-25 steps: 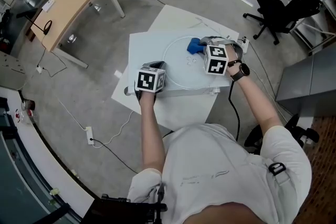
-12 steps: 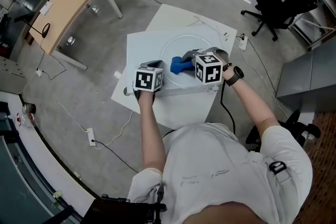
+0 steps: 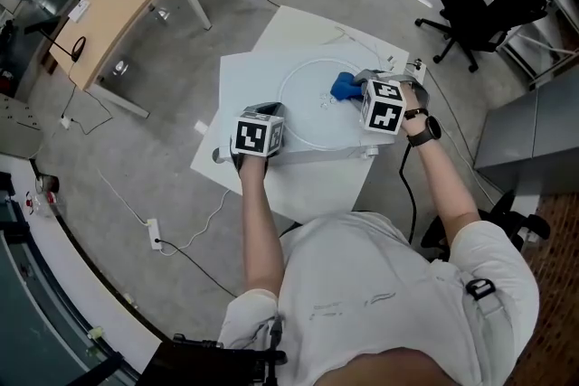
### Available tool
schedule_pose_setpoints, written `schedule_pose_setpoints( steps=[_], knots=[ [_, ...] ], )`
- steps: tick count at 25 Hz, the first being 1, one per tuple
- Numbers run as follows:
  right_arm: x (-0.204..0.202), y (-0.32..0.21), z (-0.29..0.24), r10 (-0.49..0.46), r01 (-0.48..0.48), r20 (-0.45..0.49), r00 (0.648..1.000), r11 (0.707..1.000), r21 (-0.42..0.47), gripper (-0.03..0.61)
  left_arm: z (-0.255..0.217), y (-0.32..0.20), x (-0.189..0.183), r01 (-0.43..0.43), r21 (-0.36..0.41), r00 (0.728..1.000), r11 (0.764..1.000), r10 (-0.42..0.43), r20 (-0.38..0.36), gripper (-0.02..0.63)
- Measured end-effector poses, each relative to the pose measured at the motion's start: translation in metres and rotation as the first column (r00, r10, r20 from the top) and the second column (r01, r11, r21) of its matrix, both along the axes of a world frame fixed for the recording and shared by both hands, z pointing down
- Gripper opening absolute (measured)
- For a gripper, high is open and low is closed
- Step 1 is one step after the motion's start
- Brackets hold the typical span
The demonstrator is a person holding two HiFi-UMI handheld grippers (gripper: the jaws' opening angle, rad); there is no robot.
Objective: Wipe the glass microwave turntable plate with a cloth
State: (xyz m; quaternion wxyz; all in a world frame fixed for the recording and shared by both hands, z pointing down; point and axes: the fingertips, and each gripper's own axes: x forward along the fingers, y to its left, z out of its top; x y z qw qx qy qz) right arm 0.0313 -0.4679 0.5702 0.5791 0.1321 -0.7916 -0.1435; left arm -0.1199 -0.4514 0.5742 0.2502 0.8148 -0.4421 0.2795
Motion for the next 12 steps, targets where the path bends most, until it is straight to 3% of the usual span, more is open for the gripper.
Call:
schedule_pose_setpoints(
  steps=[3, 5, 7, 9, 12],
  knots=[
    [-0.014, 0.051, 0.0, -0.11, 0.123, 0.072, 0.991, 0.973, -0.196, 0.091, -0.001, 0.0, -0.002, 0.001, 0.003, 1.0, 1.0, -0.001, 0.007, 0.002],
    [-0.039, 0.069, 0.001, -0.171, 0.199, 0.132, 0.976, 0.951, -0.237, 0.092, -0.001, 0.0, -0.004, 0.006, 0.005, 1.0, 1.0, -0.006, 0.011, 0.002],
    [-0.068, 0.07, 0.001, -0.178, 0.22, 0.199, 0.964, 0.951, -0.216, 0.092, -0.002, -0.001, -0.005, 0.007, 0.004, 1.0, 1.0, -0.007, 0.01, 0.002],
    [-0.09, 0.057, 0.0, -0.138, 0.183, 0.252, 0.958, 0.97, -0.163, 0.091, -0.003, 0.0, -0.005, 0.006, 0.003, 1.0, 1.0, -0.006, 0.01, 0.002],
    [-0.09, 0.012, -0.001, 0.007, 0.008, 0.289, 0.957, 0.999, -0.053, 0.093, -0.002, 0.0, -0.002, -0.006, 0.001, 1.0, 1.0, 0.006, -0.001, 0.002]
  ],
)
